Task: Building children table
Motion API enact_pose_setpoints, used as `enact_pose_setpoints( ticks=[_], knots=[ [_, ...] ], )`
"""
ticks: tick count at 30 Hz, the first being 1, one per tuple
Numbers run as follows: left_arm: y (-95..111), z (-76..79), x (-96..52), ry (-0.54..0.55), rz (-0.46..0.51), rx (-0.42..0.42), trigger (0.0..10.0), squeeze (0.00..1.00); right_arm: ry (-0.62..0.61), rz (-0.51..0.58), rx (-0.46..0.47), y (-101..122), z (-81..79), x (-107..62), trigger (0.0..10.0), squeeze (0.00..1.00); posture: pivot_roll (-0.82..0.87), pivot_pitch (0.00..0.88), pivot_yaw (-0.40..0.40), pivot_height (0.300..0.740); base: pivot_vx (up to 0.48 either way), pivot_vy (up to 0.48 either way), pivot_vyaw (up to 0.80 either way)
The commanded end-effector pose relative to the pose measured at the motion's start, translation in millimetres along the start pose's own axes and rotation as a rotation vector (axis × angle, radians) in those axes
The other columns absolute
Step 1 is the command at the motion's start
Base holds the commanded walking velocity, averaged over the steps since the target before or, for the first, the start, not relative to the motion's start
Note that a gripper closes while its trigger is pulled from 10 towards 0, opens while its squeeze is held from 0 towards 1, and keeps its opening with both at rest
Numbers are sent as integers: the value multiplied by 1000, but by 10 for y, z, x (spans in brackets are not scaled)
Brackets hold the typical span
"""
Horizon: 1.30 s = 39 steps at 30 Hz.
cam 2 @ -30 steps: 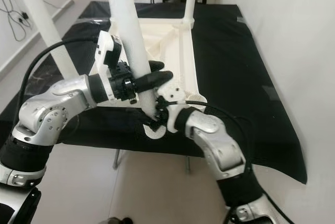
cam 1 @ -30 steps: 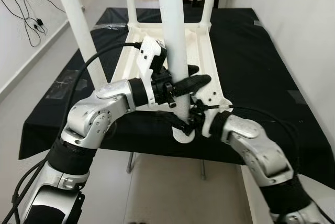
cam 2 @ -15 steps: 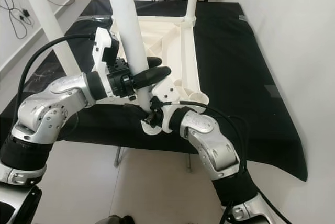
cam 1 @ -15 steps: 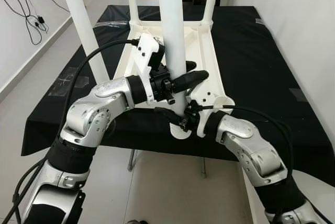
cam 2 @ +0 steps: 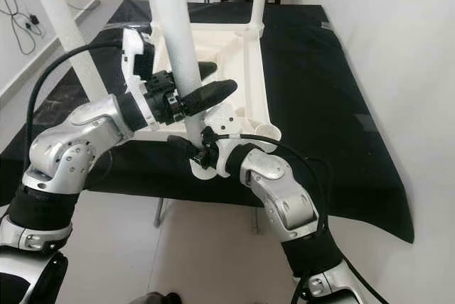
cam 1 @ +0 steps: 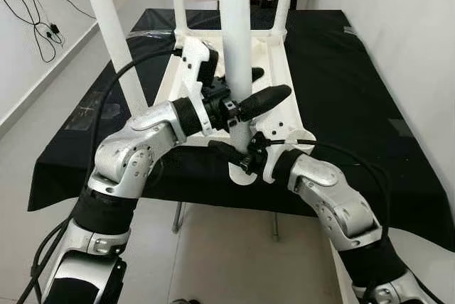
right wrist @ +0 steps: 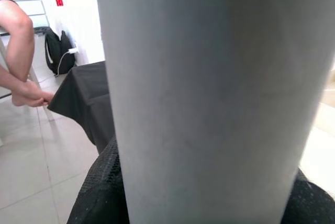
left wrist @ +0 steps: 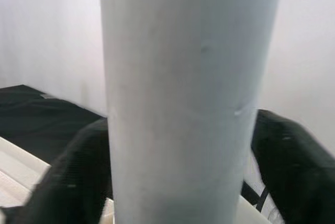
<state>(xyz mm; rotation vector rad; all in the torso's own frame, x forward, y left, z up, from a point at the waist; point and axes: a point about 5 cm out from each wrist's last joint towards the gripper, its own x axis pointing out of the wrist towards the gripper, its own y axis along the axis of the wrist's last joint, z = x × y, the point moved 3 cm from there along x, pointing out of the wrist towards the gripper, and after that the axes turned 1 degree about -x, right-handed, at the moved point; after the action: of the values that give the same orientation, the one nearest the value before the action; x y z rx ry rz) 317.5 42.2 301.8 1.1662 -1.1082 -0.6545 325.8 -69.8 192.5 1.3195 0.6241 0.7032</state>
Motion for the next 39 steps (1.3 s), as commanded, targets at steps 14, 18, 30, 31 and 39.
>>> enact_pose_setpoints(
  ticks=[14,18,30,31,39],
  knots=[
    [420,-519,-203,396,182,109,10000,1000,-388,82,67,82,689,-154,0,0,-49,101,12,740,0,0,0],
    [480,-568,-231,449,193,153,10000,1000,-467,97,79,84,807,-215,0,0,-50,101,10,740,0,0,0],
    [414,-438,-136,388,191,132,10000,1000,-746,140,85,120,1243,-512,0,0,-41,102,14,740,0,0,0],
    [355,-378,-101,356,188,115,10000,1000,-775,158,85,146,1289,-544,0,0,-42,101,15,740,0,0,0],
    [-1,-266,-66,388,128,94,10000,0,-754,237,101,253,1251,-518,10000,0,-41,102,16,740,0,0,0]
  ],
)
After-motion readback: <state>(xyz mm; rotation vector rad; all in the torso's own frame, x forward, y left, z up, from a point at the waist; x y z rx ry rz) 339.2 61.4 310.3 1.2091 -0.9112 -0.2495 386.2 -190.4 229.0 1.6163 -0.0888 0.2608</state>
